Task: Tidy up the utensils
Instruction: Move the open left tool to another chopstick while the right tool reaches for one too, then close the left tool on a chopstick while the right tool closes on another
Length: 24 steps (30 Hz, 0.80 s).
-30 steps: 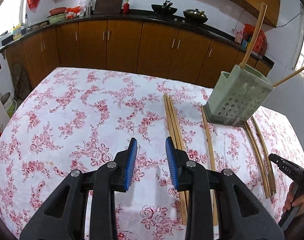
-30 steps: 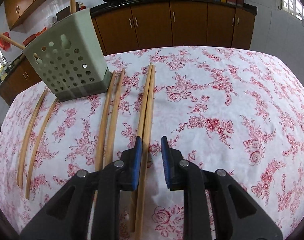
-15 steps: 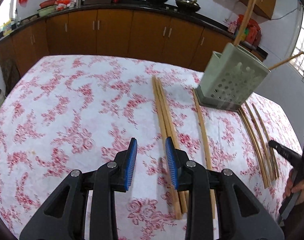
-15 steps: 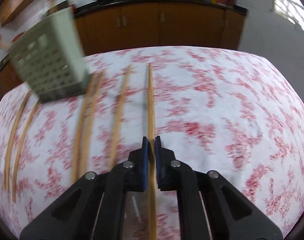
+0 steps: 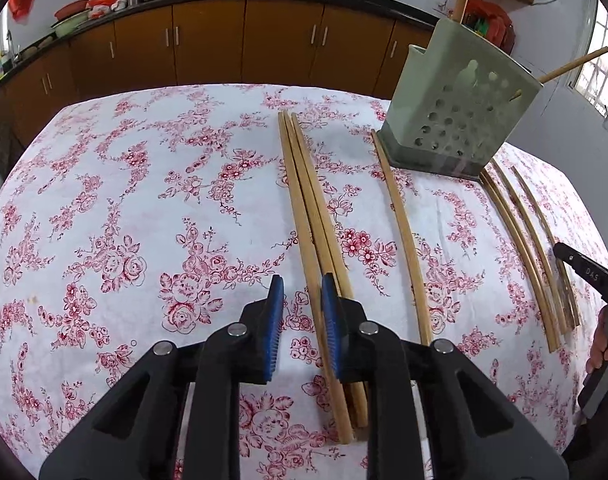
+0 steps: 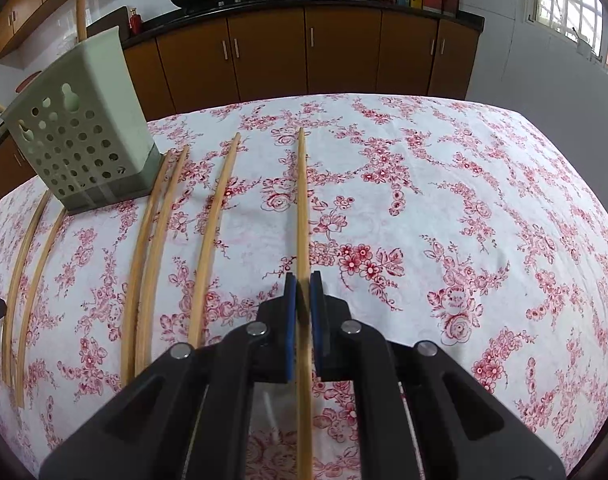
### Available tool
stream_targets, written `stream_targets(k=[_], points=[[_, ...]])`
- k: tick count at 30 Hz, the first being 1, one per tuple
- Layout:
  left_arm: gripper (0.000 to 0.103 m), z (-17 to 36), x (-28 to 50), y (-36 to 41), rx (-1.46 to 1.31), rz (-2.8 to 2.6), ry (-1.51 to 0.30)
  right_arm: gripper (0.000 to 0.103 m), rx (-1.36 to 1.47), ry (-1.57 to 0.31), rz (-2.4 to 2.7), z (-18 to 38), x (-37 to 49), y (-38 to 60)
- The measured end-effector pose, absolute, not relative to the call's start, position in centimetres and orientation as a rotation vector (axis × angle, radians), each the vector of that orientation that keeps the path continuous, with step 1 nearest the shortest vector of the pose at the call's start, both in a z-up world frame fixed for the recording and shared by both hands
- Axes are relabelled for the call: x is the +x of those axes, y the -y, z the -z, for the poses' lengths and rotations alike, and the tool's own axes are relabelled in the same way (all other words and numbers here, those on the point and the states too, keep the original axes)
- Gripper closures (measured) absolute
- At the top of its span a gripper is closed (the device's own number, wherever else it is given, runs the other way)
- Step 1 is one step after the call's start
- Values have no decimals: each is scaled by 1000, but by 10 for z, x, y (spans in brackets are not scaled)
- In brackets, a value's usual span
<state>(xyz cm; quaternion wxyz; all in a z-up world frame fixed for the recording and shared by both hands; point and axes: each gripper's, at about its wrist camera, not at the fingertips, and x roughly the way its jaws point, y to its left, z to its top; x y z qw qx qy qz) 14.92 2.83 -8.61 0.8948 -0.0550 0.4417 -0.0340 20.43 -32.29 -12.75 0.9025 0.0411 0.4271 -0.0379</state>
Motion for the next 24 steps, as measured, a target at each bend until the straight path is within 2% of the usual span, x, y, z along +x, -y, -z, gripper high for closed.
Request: stream_targets(k=[6, 10, 19, 24], points=[[84, 89, 155, -24, -87, 32, -913, 94, 85, -886, 75, 126, 205, 322], [95, 91, 161, -24, -69, -5, -905, 92, 62, -881, 67, 126, 203, 318], [96, 94, 179, -77, -122, -97, -904, 95, 58, -870, 41, 126, 204, 317], [95, 96, 171, -80, -100, -54, -883, 94, 61, -865, 45, 126, 205, 316]])
